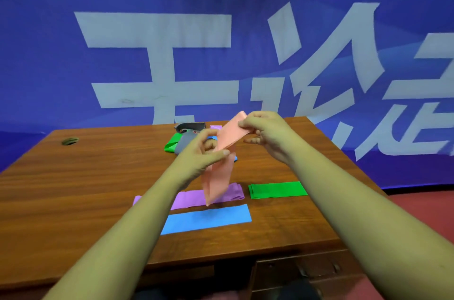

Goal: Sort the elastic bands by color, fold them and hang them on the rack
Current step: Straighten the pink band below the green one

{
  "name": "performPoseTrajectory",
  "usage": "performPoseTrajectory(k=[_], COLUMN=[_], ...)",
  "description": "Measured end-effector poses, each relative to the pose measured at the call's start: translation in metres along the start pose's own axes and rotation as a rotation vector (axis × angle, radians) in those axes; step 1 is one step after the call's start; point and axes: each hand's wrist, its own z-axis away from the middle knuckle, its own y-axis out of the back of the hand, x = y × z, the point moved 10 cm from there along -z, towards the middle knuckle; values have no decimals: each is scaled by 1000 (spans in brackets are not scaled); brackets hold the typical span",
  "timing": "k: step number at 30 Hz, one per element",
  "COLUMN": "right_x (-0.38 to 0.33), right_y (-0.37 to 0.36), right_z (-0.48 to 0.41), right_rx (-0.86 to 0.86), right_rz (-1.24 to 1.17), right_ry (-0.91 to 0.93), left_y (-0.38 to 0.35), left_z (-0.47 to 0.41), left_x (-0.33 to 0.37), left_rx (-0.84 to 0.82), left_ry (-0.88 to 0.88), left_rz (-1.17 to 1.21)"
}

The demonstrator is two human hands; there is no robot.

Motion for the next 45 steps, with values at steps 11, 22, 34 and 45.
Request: performPoseTrajectory(k=[11, 22, 34, 45], right_x=[30, 36, 95, 155], right_y=[0, -9, -1, 74], right_z=[21, 23, 53, 58], right_rx=[44, -85, -460, -279], right_rz=[21, 109, 401, 274], right_ry=[-10, -30, -278, -464], left_y=[3, -15, 20, 71], left_z=[18, 17, 7, 29], left_x=[0, -17, -2, -46], left_rx=[66, -24, 50, 323], left_ry=[39, 262, 261, 297], left_rz=[187, 108, -101, -161])
